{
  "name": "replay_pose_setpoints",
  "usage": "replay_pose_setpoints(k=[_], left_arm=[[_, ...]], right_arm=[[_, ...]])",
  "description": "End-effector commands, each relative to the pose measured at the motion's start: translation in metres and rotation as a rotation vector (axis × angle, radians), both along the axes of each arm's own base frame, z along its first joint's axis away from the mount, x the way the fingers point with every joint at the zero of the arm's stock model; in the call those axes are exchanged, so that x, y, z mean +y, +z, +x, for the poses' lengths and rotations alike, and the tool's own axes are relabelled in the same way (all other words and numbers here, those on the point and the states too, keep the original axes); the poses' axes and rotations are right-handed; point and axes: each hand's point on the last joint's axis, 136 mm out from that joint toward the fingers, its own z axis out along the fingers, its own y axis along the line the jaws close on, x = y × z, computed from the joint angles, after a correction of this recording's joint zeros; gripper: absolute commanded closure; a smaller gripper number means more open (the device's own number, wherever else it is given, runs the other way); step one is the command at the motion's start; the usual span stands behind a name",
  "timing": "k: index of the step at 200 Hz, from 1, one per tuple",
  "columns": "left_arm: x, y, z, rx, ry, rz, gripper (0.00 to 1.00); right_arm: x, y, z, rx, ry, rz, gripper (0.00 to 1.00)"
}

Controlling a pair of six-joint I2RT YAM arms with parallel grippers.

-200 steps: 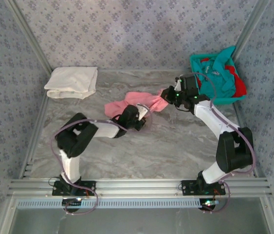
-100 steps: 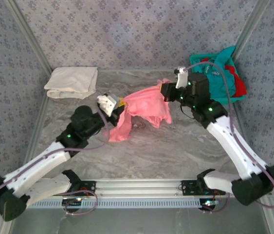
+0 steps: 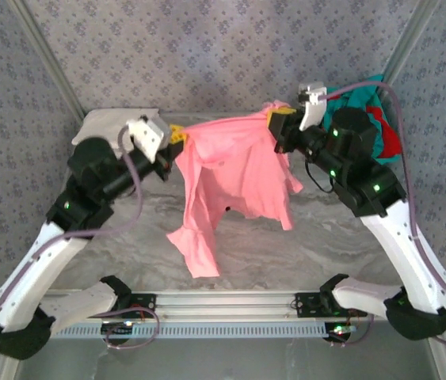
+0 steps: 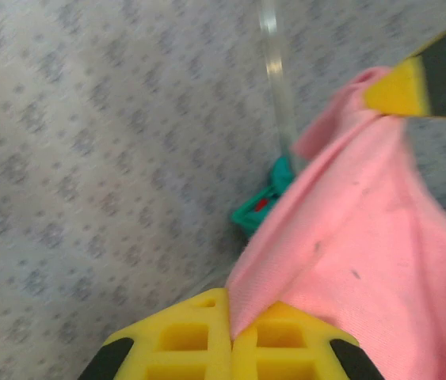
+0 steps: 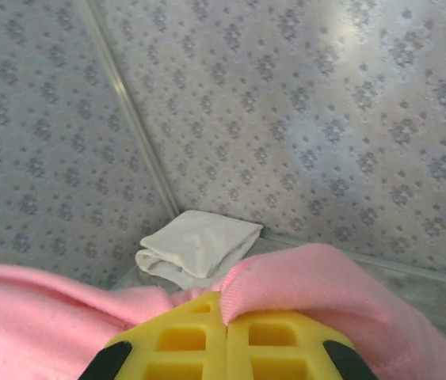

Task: Fold and stack the t-shirts

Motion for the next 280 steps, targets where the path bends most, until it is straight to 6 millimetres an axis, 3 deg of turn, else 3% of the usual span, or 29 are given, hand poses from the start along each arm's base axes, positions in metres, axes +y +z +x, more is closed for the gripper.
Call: replay_pose_setpoints(k=[1,18,29,36,48,56,75,95,123,125,140,166,186,222,249,280], left_arm=[[0.020,-0.024,0.062,0.141,0.063,-0.006,0.99],[0.032,-0.063,0.117,0.222,0.139,0.012,0.89],[0.045,-0.088,0.146,0.265,0.194,0.008,0.59],[0.057,-0.103,0.163,0.296,0.249,-0.013,0.53],[0.076,-0.120,0.176,0.338,0.305,-0.084,0.50],[0.088,-0.126,0.176,0.356,0.346,-0.131,0.43],[0.091,-0.152,0.152,0.435,0.373,-0.134,0.44],[0.084,-0.205,0.111,0.606,0.410,-0.066,0.42],[0.080,-0.287,0.051,0.875,0.469,-0.051,0.42],[0.080,-0.294,0.048,0.896,0.476,-0.054,0.38],[0.072,-0.331,0.025,1.006,0.486,-0.061,0.25],[0.071,-0.376,0.005,1.116,0.560,0.004,0.24],[0.059,-0.396,0.004,1.158,0.527,-0.026,0.25],[0.041,-0.431,0.000,1.217,0.498,-0.003,0.27],[0.031,-0.454,-0.006,1.269,0.492,0.013,0.30],[0.022,-0.463,-0.021,1.289,0.489,0.053,0.38]], right_arm=[[-0.041,-0.041,0.061,0.143,-0.259,-0.047,1.00],[-0.042,-0.066,0.105,0.203,-0.298,-0.012,0.99],[-0.038,-0.086,0.136,0.251,-0.293,0.012,0.76],[-0.034,-0.096,0.153,0.281,-0.278,0.023,0.68],[-0.027,-0.111,0.176,0.328,-0.254,0.023,0.59],[-0.023,-0.121,0.183,0.366,-0.230,0.009,0.54],[-0.028,-0.135,0.179,0.409,-0.220,-0.022,0.50],[-0.037,-0.159,0.153,0.422,-0.215,-0.037,0.49],[-0.011,-0.214,0.108,0.475,-0.052,-0.105,0.48],[-0.010,-0.220,0.107,0.486,-0.048,-0.116,0.48],[-0.006,-0.255,0.108,0.567,-0.054,-0.179,0.48],[0.016,-0.297,0.124,0.665,-0.001,-0.271,0.47],[0.037,-0.330,0.133,0.733,0.018,-0.392,0.46],[0.042,-0.388,0.148,0.874,-0.011,-0.501,0.44],[0.037,-0.407,0.159,0.914,-0.058,-0.537,0.44],[0.025,-0.421,0.155,0.938,-0.113,-0.586,0.46]])
